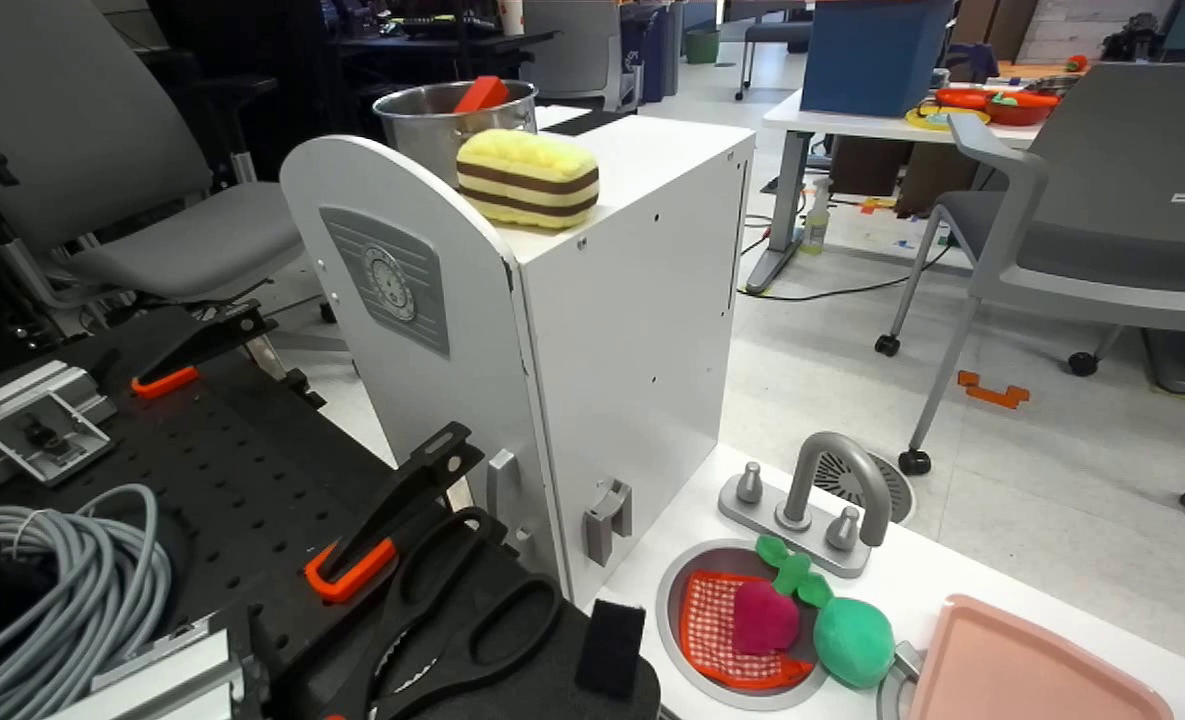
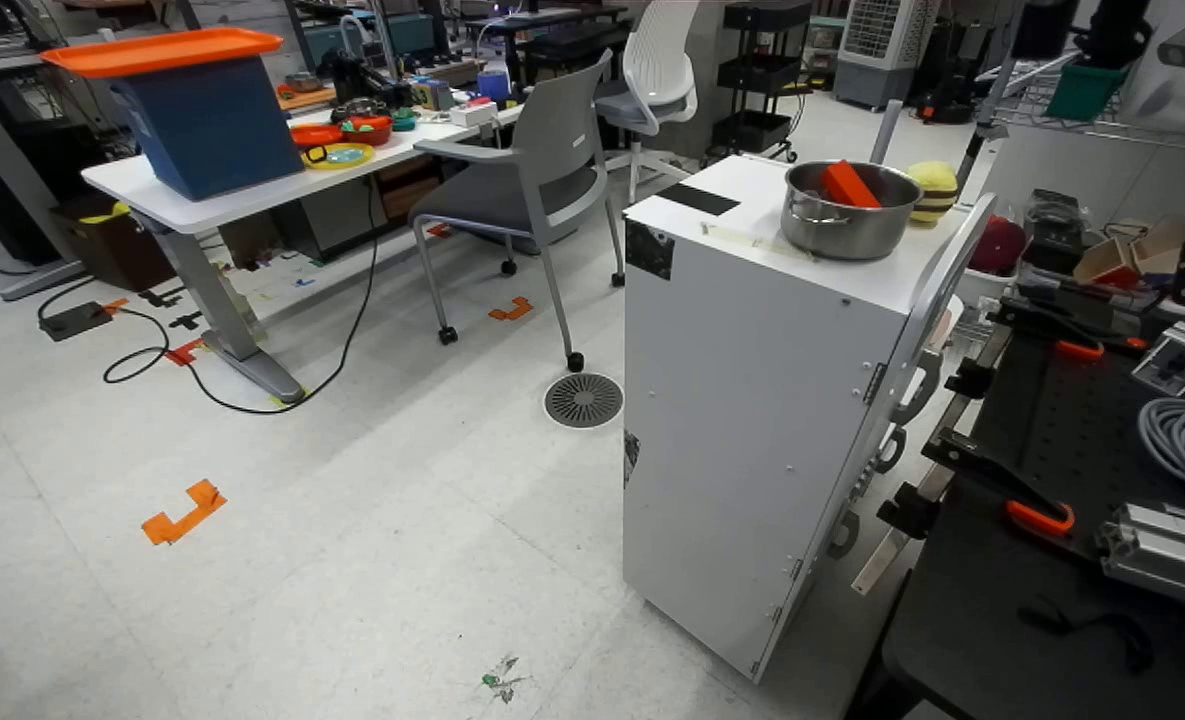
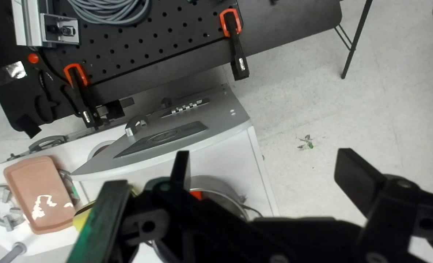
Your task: Put the yellow and black plush toy in the silver pot.
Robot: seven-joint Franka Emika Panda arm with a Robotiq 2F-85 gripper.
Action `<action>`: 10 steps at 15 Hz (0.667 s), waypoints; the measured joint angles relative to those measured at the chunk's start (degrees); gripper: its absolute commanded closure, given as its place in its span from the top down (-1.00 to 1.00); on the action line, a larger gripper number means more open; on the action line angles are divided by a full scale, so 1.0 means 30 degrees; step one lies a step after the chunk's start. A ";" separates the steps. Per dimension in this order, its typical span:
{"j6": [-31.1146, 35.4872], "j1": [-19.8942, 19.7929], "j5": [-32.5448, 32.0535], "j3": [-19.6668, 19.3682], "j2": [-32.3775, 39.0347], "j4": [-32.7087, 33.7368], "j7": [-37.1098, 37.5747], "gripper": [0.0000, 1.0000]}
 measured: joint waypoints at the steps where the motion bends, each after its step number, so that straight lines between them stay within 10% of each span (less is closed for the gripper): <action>1: 0.0022 -0.0286 -0.0177 -0.0121 0.0030 0.0163 0.0354 1.00; 10: 0.1206 -0.2534 -0.1355 -0.1693 0.1245 0.0526 0.3140 1.00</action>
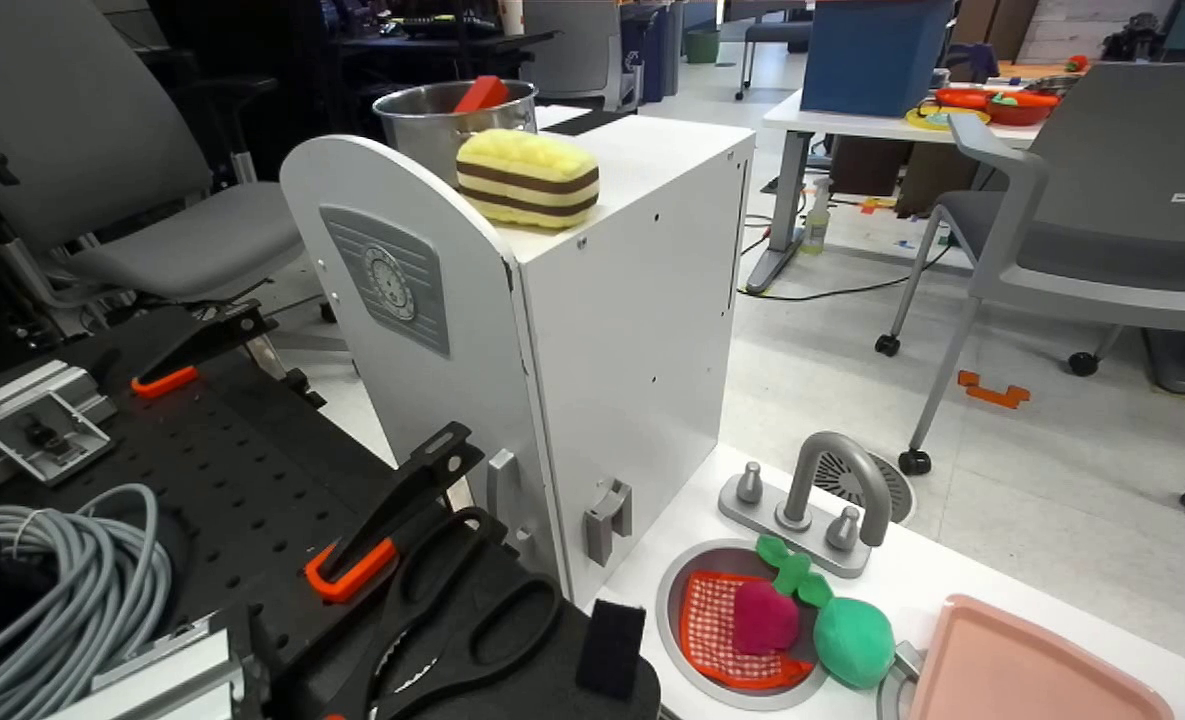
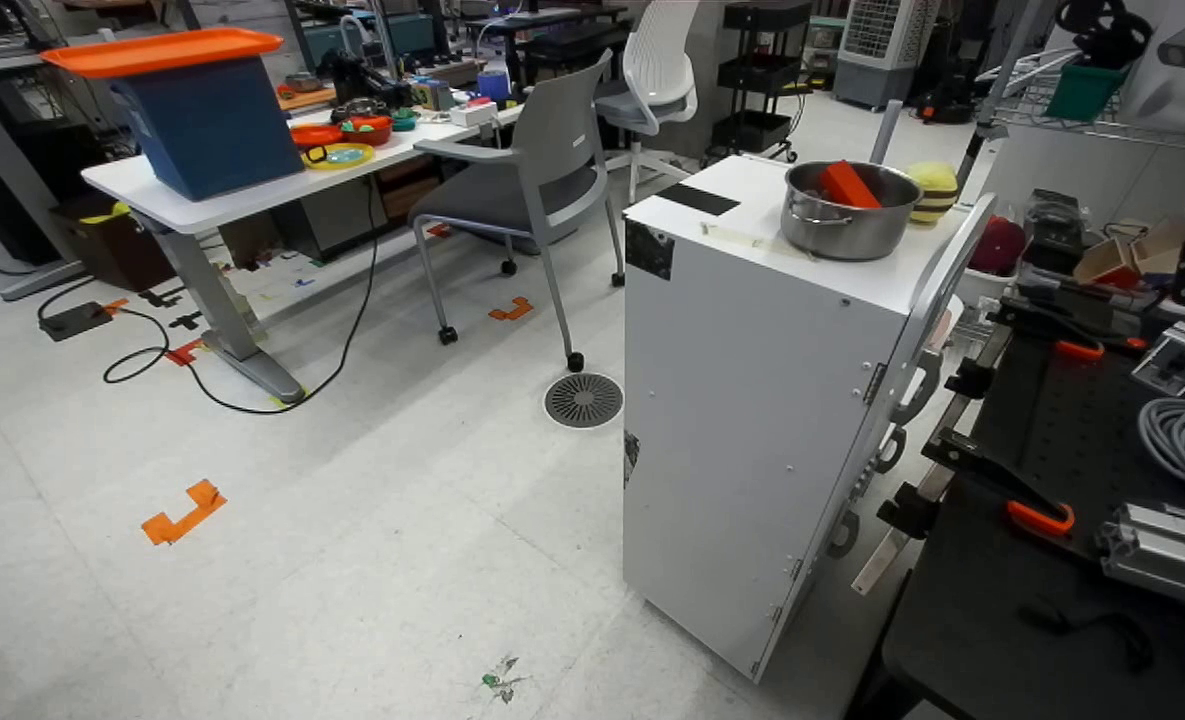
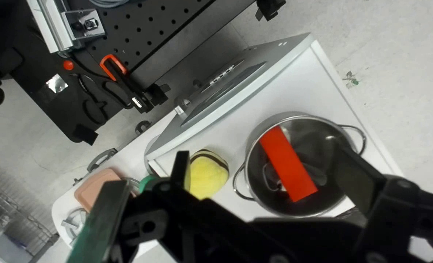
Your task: Put the yellow and black plush toy in the silver pot.
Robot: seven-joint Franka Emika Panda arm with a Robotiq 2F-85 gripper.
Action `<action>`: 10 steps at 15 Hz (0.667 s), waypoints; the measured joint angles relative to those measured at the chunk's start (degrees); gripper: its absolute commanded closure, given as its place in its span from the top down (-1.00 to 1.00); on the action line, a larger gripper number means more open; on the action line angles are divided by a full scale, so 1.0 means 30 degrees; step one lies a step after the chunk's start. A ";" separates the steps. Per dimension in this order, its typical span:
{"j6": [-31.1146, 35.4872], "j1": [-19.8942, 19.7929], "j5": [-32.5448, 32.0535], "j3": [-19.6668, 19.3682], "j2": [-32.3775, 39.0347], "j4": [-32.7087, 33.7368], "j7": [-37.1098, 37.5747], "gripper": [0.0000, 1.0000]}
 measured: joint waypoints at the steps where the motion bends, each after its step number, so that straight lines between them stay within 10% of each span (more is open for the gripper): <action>1: 0.0087 -0.0195 0.0002 -0.0296 0.0190 -0.0001 0.0172 1.00; 10: 0.2257 -0.1400 0.0004 -0.2052 0.1070 -0.0315 0.3206 1.00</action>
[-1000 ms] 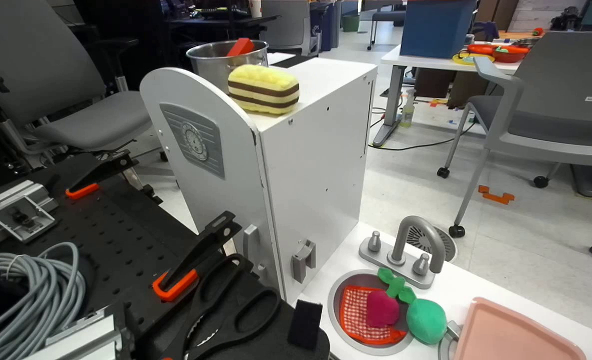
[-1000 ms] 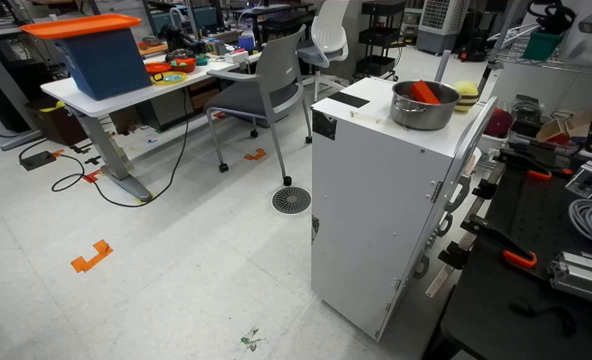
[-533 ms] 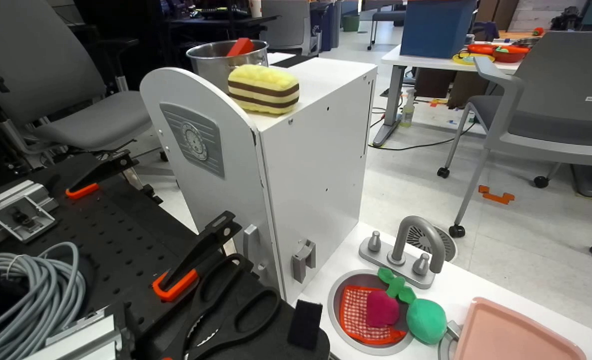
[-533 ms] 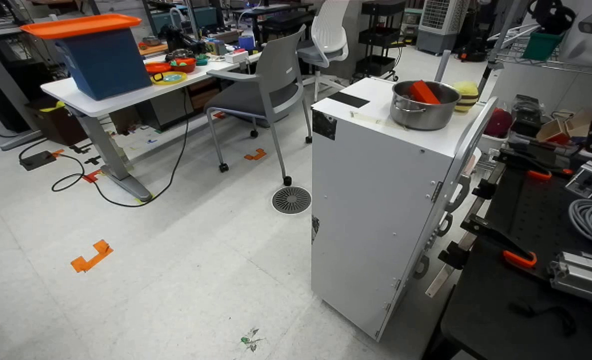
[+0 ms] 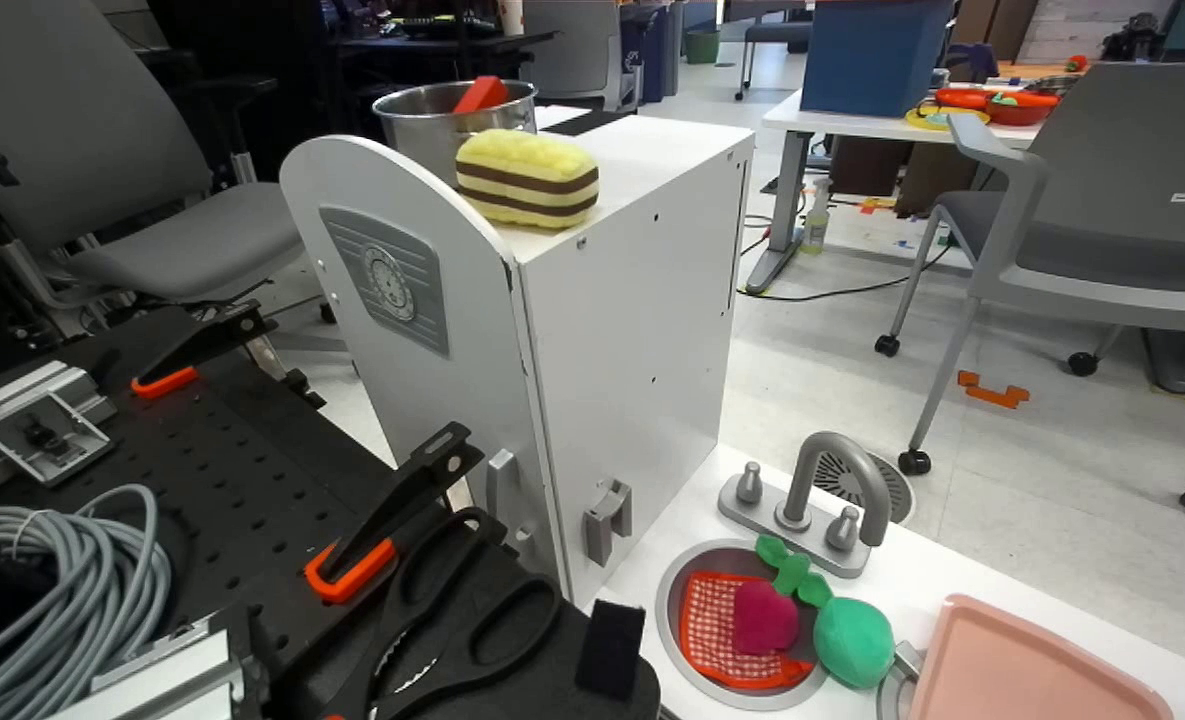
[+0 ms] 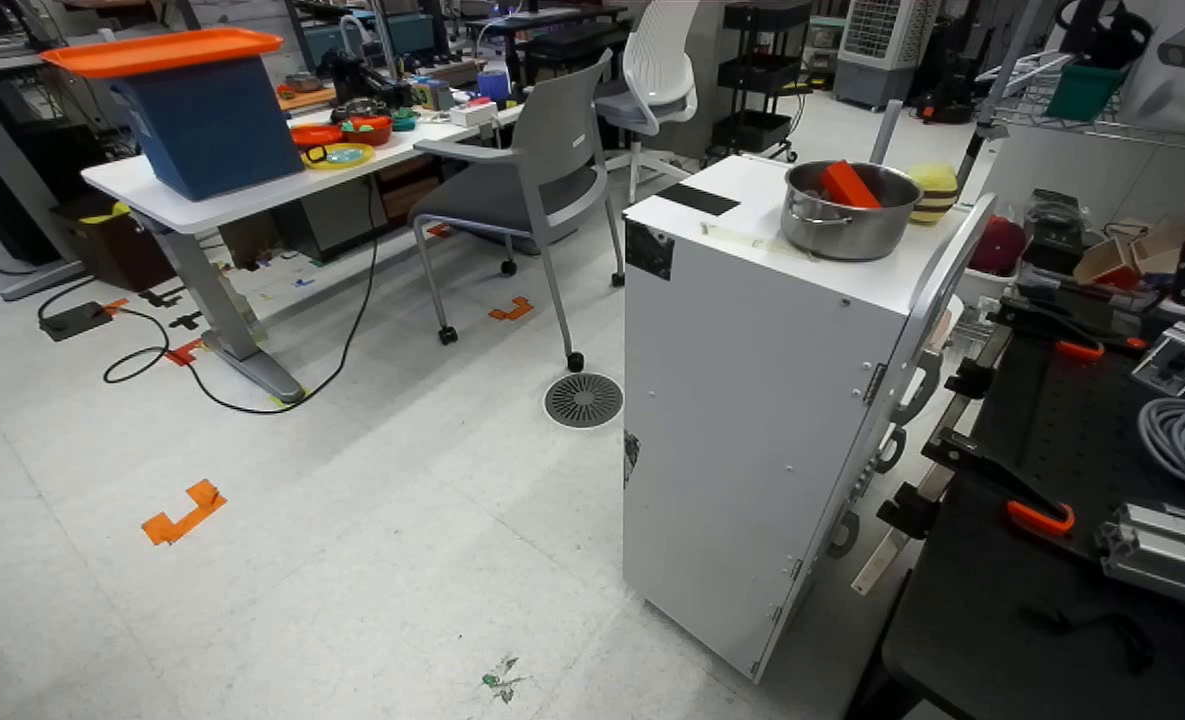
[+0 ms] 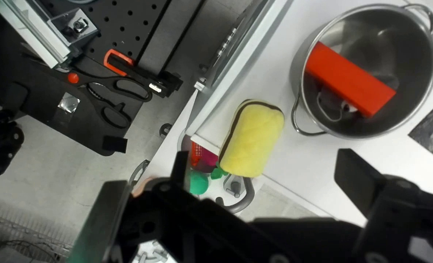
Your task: Put the yellow and black plush toy in the silver pot.
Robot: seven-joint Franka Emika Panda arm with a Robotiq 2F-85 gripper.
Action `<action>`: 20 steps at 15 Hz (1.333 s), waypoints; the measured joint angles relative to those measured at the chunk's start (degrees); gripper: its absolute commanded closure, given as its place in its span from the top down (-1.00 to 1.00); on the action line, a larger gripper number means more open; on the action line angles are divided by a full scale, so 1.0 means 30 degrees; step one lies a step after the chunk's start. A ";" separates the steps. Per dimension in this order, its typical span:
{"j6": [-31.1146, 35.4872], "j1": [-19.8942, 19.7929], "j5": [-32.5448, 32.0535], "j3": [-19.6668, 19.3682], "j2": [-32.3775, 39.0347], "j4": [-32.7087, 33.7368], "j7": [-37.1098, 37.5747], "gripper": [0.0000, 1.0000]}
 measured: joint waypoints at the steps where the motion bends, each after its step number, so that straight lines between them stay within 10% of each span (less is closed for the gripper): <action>1: 0.0453 -0.0088 -0.0033 -0.0041 0.0088 -0.0093 0.0588 1.00; 11: 0.3525 -0.0155 -0.1409 -0.0159 0.1354 -0.0666 0.6285 1.00; 20: 0.3667 0.0035 0.1232 -0.0557 0.3563 -0.0546 0.6615 1.00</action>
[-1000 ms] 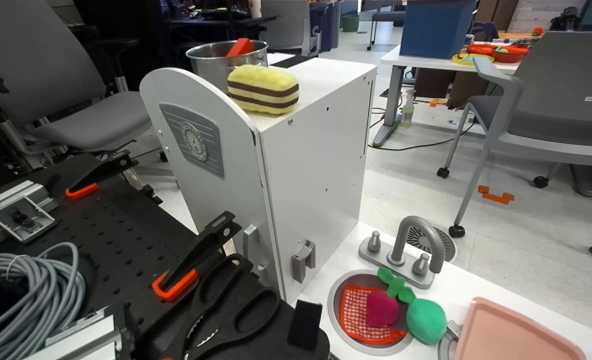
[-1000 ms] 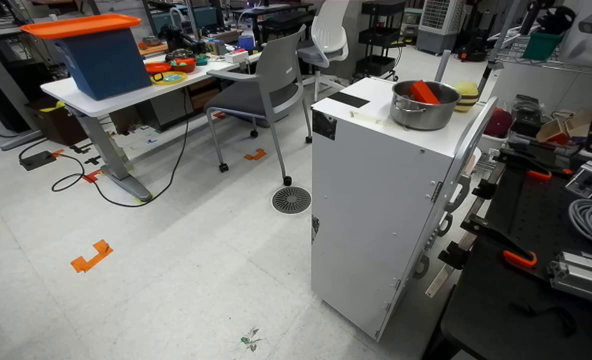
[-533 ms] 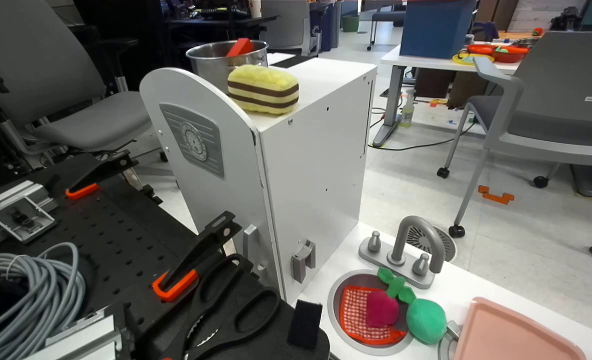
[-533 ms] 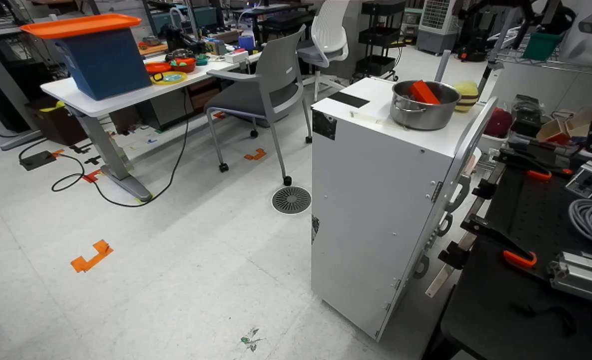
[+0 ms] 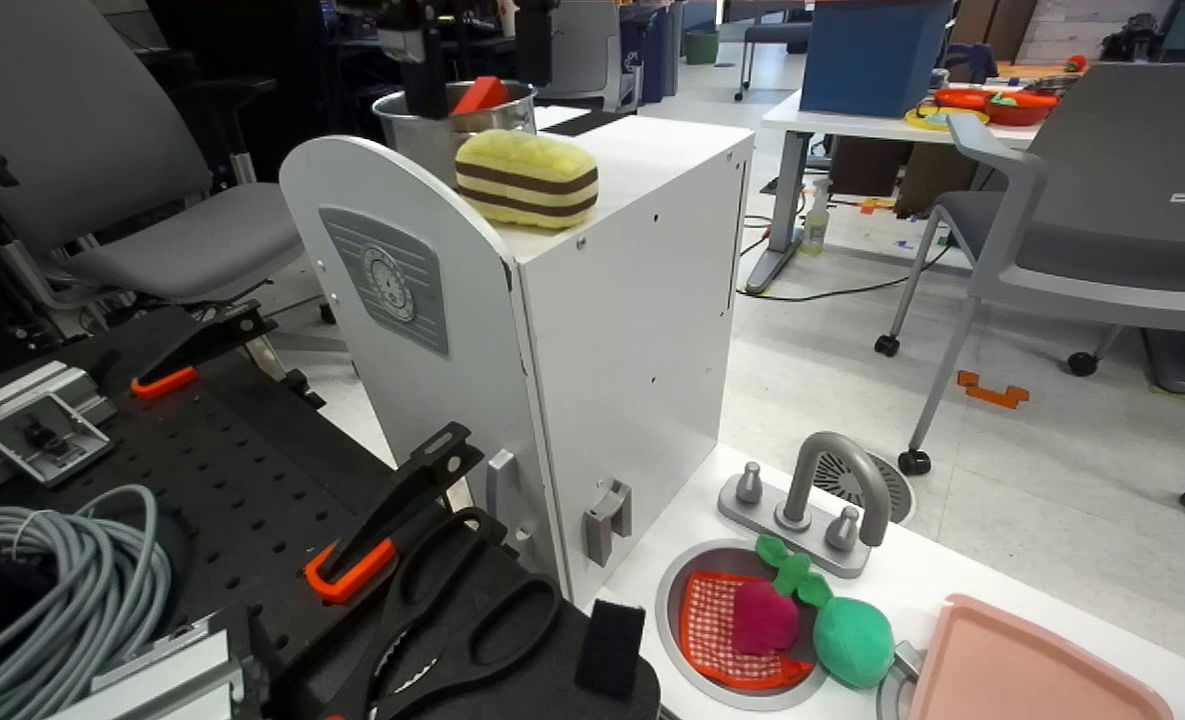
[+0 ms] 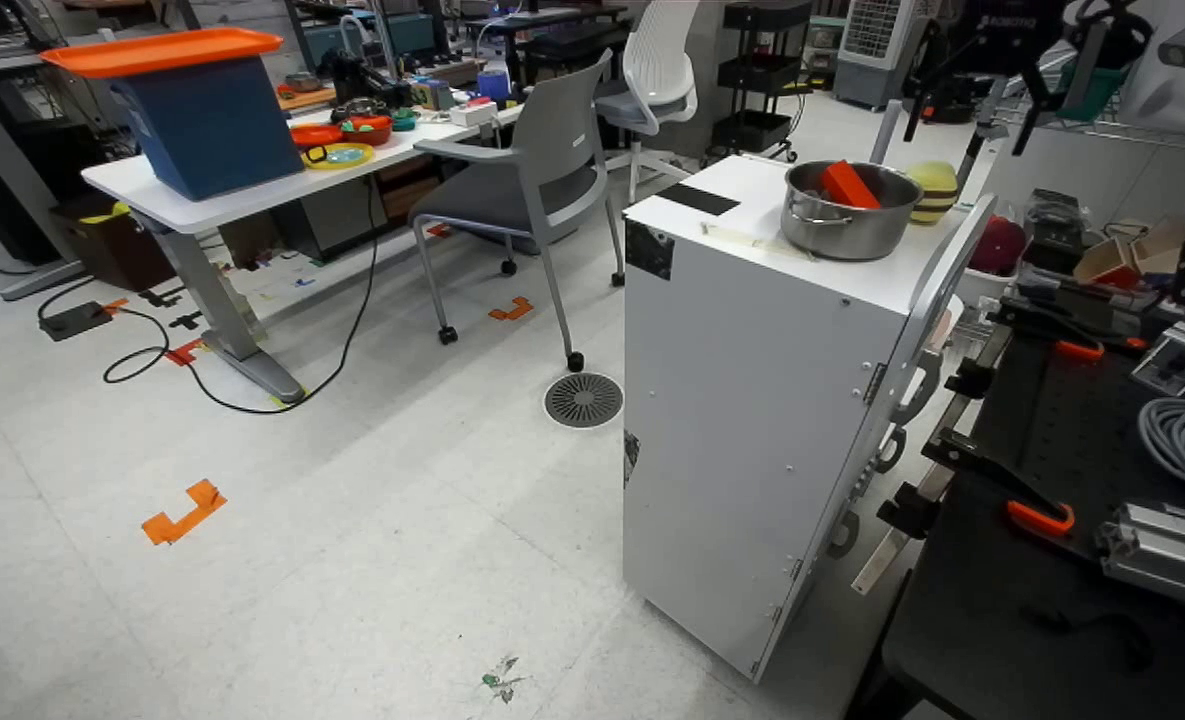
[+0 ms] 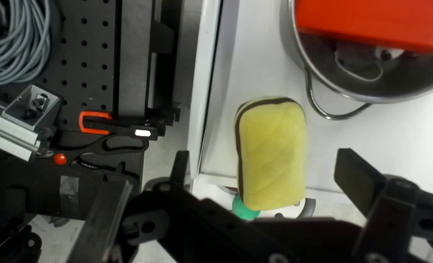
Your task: Put the yellow and black plush toy in the silver pot.
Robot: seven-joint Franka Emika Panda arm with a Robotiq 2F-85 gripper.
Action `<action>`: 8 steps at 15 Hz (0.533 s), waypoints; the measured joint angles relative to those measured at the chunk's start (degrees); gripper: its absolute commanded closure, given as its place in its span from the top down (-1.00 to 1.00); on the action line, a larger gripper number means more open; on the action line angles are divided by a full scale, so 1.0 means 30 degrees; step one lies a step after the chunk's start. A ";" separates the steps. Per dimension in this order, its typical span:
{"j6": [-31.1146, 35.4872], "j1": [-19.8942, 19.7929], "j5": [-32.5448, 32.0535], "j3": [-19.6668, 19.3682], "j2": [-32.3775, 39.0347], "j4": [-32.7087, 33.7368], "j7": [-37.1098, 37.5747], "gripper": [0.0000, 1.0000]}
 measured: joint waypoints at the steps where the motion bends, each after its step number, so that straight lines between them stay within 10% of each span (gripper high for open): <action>1: 0.0000 0.0057 0.0117 -0.0005 0.0250 0.0073 -0.0004 1.00; 8: 0.0000 0.0182 0.0330 -0.0235 0.1371 0.0872 -0.0090 1.00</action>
